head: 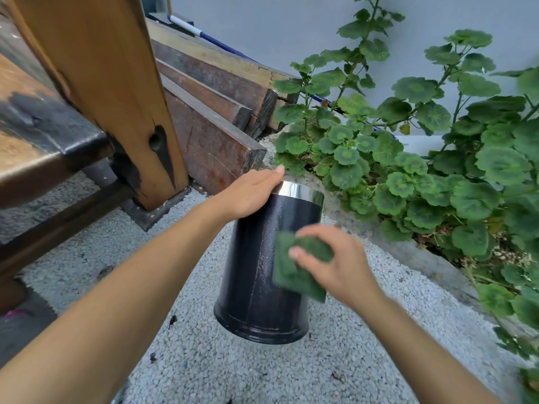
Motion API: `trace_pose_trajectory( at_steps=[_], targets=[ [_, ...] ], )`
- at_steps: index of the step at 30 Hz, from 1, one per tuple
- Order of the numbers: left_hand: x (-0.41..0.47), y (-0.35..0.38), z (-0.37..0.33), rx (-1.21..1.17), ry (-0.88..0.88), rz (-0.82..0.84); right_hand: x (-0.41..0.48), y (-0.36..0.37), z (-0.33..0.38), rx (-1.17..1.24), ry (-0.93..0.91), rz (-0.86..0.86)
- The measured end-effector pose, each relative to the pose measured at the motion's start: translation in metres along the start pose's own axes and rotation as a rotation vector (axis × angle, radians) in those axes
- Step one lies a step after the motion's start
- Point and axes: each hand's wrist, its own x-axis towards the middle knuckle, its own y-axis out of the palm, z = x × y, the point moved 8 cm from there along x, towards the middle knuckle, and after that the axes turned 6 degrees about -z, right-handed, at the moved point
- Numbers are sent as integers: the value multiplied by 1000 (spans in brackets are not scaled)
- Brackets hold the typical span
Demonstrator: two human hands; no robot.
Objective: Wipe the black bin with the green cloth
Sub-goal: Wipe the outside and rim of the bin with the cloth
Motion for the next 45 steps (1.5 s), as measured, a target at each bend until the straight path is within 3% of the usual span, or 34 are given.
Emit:
trace_pose_trajectory(
  at_steps=[4,8,10,13,15,17,20,23,29,33,37,41,45],
  targets=[
    [1,1,-3,6,-5,22,-82,38,-16,49,43,192],
    [0,2,-4,-90,-49,43,-90,35,-8,149,50,203],
    [0,4,-3,-141,-82,89,-60,16,3,173,68,120],
    [1,2,-7,-221,-58,111,7,-26,28,147,4,-142],
    [0,4,-11,-331,-27,150,50,-47,45,75,-41,-300],
    [0,7,-10,-383,-40,177,83,-50,53,-52,-49,-351],
    [2,7,-1,-354,-104,135,94,-36,52,-238,-51,-297],
    [5,2,0,-277,-68,65,59,-17,50,-273,-161,-246],
    [10,-7,3,-153,-90,55,-68,48,26,-142,-196,128],
    [9,-4,-1,-154,-81,74,-89,51,21,-7,-133,155],
    [8,2,-4,-218,-64,110,-30,14,31,27,-11,-15],
    [2,0,-12,-438,-44,150,58,-28,64,-90,-132,-346],
    [-3,-7,-14,-545,-54,133,85,-16,68,-261,-156,-354]
  ],
)
